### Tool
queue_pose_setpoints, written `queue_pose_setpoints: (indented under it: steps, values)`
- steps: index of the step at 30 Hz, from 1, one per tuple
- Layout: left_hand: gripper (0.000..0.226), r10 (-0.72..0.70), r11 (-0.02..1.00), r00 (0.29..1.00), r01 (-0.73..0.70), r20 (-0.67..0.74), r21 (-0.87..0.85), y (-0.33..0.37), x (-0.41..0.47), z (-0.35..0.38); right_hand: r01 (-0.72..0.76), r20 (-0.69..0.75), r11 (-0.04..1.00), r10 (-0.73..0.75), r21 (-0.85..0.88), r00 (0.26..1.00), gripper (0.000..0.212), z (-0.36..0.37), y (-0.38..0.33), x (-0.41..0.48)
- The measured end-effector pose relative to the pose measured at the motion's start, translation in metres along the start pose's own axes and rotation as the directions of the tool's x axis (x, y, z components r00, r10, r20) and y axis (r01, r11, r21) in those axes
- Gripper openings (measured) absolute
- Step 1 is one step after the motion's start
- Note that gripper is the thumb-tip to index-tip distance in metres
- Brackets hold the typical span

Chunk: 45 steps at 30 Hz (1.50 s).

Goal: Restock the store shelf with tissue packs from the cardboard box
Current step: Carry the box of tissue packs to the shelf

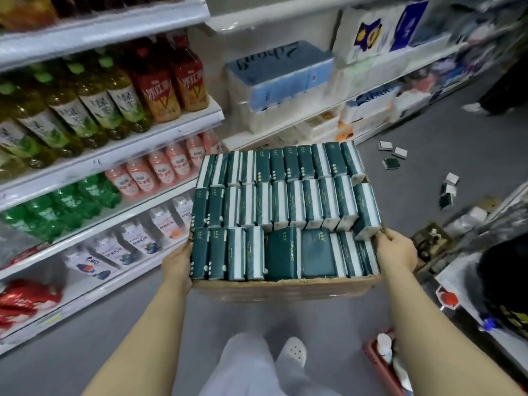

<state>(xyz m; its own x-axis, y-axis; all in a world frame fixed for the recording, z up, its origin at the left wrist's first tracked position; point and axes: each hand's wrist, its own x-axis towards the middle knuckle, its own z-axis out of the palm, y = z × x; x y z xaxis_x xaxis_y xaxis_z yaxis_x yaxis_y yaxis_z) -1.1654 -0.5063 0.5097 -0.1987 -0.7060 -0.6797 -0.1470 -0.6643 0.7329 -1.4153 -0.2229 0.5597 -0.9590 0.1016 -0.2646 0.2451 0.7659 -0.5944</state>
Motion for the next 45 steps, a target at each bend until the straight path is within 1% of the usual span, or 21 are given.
queue_pose_setpoints:
  steps: [5, 9, 14, 18, 22, 25, 28, 30, 32, 34, 37, 39, 40, 45]
  values:
    - [0.023, -0.010, 1.000, 0.998, 0.009, -0.055, -0.020, 0.012, 0.024, 0.065, 0.050, 0.023, 0.998, -0.050, -0.032, 0.998, 0.029, 0.005, -0.034, 0.076]
    - [0.014, -0.047, 0.999, 0.996, 0.045, -0.075, -0.026, 0.020, 0.055, 0.111, 0.044, 0.028, 0.998, -0.043, -0.043, 0.999, 0.030, 0.021, -0.062, 0.133]
    - [0.007, -0.079, 0.995, 0.991, 0.071, -0.106, -0.077, 0.036, 0.082, 0.169, 0.051, 0.025, 0.998, -0.050, -0.047, 0.998, 0.031, 0.038, -0.094, 0.202]
    - [0.011, -0.082, 0.995, 0.989, 0.073, -0.123, -0.072, 0.052, 0.097, 0.200, 0.054, 0.042, 0.997, -0.052, -0.049, 0.998, 0.031, 0.042, -0.116, 0.242]
    - [0.024, -0.102, 0.992, 0.988, 0.092, -0.119, -0.087, 0.059, 0.114, 0.235, 0.087, 0.074, 0.995, -0.083, -0.050, 0.994, 0.031, 0.049, -0.132, 0.288]
    - [0.026, -0.093, 0.992, 0.983, 0.078, -0.159, -0.102, 0.056, 0.122, 0.267, 0.099, 0.124, 0.993, -0.090, -0.066, 0.988, 0.031, 0.052, -0.142, 0.326]
    - [0.026, -0.106, 0.987, 0.978, 0.083, -0.177, -0.134, 0.048, 0.128, 0.311, 0.124, 0.187, 0.991, -0.112, -0.053, 0.976, 0.030, 0.052, -0.157, 0.384]
    - [0.031, -0.136, 0.983, 0.974, 0.109, -0.182, -0.150, 0.036, 0.137, 0.341, 0.154, 0.224, 0.986, -0.137, -0.059, 0.965, 0.031, 0.055, -0.166, 0.428]
    - [0.030, -0.184, 0.970, 0.959, 0.143, -0.216, -0.195, 0.015, 0.149, 0.373, 0.187, 0.257, 0.980, -0.164, -0.070, 0.952, 0.030, 0.056, -0.176, 0.472]
    - [0.032, -0.211, 0.958, 0.941, 0.145, -0.264, -0.249, -0.004, 0.153, 0.404, 0.206, 0.287, 0.977, -0.180, -0.061, 0.941, 0.030, 0.055, -0.187, 0.515]
    - [0.038, -0.239, 0.945, 0.918, 0.144, -0.317, -0.294, -0.010, 0.137, 0.458, 0.230, 0.350, 0.970, -0.191, -0.074, 0.917, 0.029, 0.056, -0.202, 0.568]
    - [0.035, -0.244, 0.938, 0.900, 0.125, -0.360, -0.323, -0.012, 0.130, 0.482, 0.230, 0.370, 0.970, -0.187, -0.075, 0.910, 0.030, 0.059, -0.208, 0.590]
    - [0.033, -0.265, 0.931, 0.892, 0.138, -0.365, -0.338, -0.015, 0.129, 0.492, 0.222, 0.375, 0.973, -0.181, -0.070, 0.909, 0.030, 0.061, -0.210, 0.600]
    - [0.031, -0.327, 0.907, 0.865, 0.174, -0.380, -0.385, -0.024, 0.139, 0.511, 0.187, 0.422, 0.980, -0.145, -0.061, 0.895, 0.031, 0.085, -0.202, 0.625]
